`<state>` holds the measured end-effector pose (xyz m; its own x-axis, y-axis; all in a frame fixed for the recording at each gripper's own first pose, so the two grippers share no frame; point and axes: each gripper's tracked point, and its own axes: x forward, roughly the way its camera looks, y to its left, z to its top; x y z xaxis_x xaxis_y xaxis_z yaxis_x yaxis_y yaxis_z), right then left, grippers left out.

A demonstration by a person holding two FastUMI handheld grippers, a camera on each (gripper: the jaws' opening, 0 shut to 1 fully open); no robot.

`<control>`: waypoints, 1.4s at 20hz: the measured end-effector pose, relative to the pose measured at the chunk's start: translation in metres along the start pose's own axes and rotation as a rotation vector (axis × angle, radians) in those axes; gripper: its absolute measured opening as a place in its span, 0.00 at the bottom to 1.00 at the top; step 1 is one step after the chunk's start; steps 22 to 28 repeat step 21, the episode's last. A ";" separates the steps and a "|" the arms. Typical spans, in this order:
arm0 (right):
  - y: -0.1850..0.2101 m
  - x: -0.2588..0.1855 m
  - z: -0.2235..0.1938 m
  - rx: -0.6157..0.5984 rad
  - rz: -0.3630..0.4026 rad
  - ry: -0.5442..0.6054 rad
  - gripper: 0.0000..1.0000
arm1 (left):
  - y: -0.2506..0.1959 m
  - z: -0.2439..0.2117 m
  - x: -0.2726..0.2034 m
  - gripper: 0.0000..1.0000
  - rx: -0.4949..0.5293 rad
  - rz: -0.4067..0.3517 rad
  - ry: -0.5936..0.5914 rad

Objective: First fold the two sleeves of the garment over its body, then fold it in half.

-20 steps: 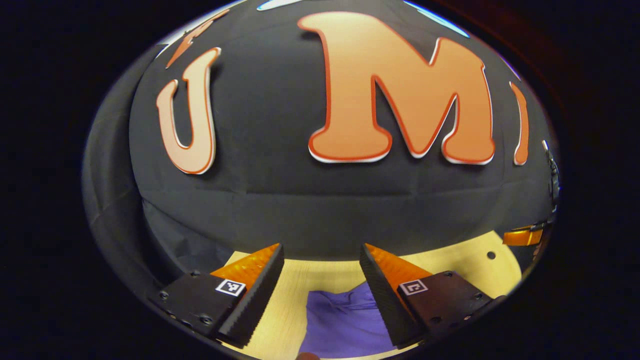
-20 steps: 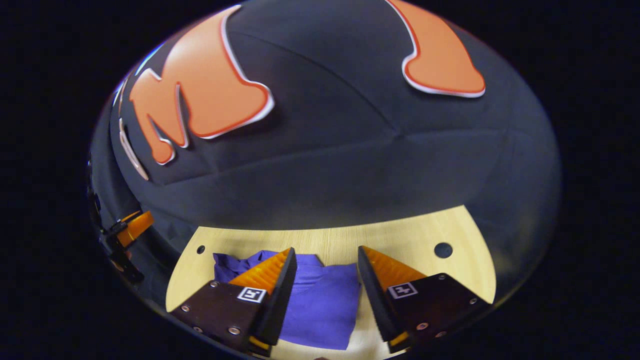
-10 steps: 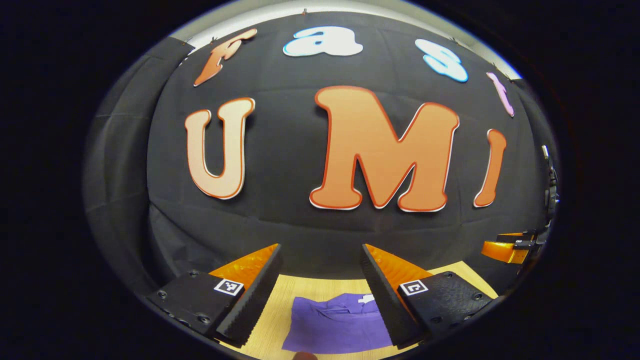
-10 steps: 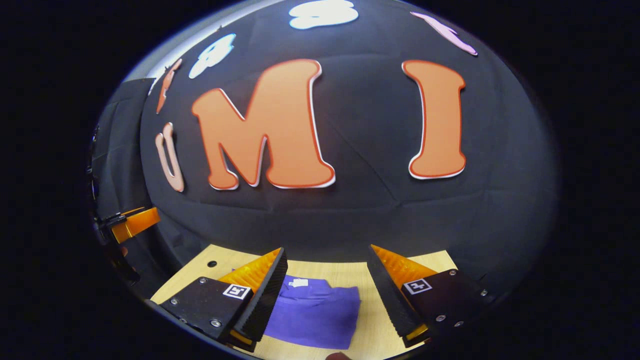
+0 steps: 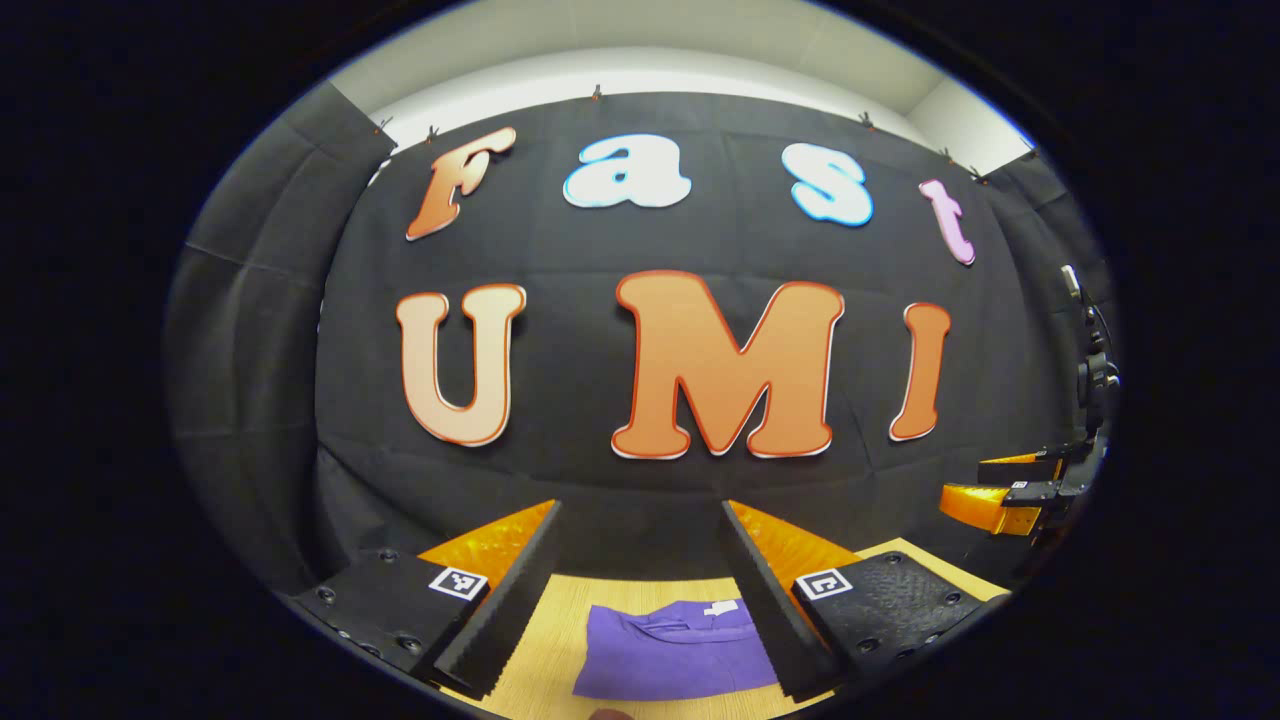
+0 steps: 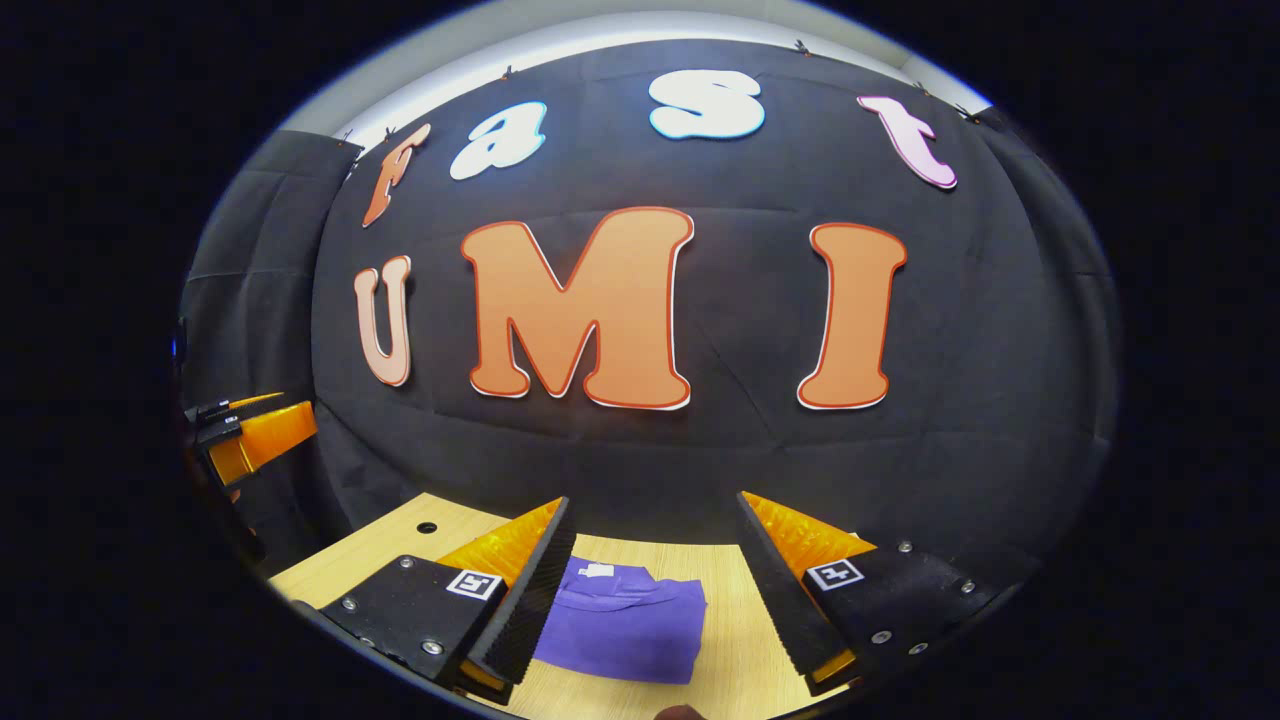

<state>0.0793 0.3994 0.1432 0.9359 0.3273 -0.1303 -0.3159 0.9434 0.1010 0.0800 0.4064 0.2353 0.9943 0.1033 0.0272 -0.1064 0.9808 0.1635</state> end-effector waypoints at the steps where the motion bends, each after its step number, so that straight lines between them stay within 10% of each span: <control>1: 0.005 -0.012 0.002 0.003 -0.001 -0.016 0.95 | 0.000 0.003 -0.010 0.96 0.007 -0.003 -0.010; 28: 0.064 -0.126 -0.041 -0.115 -0.009 -0.059 0.95 | 0.005 -0.039 -0.124 0.96 0.044 -0.016 0.020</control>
